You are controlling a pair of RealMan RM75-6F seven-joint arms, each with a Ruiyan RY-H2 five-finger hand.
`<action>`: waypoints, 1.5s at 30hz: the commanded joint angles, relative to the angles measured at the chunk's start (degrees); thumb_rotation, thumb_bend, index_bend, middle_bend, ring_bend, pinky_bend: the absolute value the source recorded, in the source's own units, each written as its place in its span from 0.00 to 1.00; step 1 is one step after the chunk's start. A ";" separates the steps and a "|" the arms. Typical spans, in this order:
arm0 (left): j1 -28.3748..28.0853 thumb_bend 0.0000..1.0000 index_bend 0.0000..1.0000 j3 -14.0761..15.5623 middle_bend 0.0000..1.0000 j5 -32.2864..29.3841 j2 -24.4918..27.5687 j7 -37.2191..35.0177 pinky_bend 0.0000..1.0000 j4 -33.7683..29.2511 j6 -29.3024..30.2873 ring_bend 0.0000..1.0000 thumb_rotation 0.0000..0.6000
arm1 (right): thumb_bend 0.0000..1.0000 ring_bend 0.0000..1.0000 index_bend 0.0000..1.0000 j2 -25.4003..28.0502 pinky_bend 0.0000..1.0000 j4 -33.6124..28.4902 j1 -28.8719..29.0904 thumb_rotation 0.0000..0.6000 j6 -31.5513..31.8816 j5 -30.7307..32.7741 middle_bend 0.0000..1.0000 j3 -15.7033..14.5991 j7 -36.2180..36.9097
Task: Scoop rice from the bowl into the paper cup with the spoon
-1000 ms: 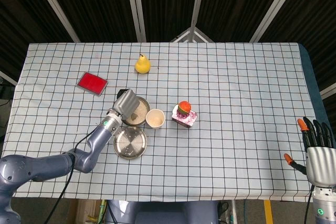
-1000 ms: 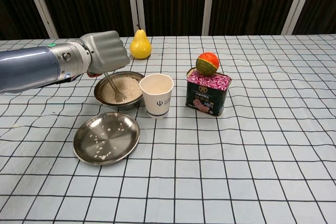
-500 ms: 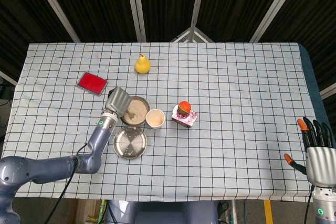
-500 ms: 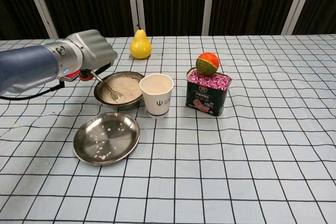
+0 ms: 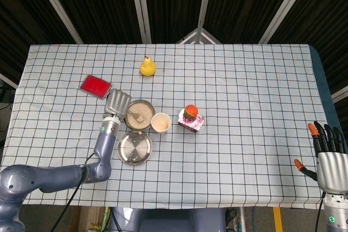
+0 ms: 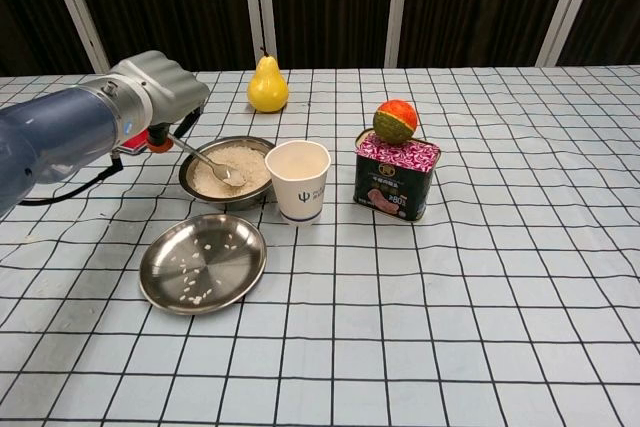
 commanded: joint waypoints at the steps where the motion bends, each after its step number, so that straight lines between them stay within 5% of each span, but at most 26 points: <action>1: 0.70 0.48 0.56 -0.43 1.00 0.92 -0.32 -1.76 1.00 0.25 0.95 1.00 1.00 | 0.18 0.00 0.05 -0.01 0.00 -0.01 0.00 1.00 0.01 0.00 0.10 0.00 -0.01; 19: 7.02 0.48 0.56 0.14 1.00 9.41 1.14 -13.27 1.00 -1.11 4.75 1.00 1.00 | 0.18 0.00 0.05 0.22 0.00 -0.31 0.08 1.00 -0.46 0.20 0.10 -0.08 -0.33; 45: 7.48 0.48 0.56 -3.46 1.00 12.70 4.97 -13.41 1.00 -8.59 6.04 1.00 1.00 | 0.18 0.00 0.05 0.52 0.00 -0.84 0.12 1.00 -0.96 0.54 0.10 -0.15 -0.81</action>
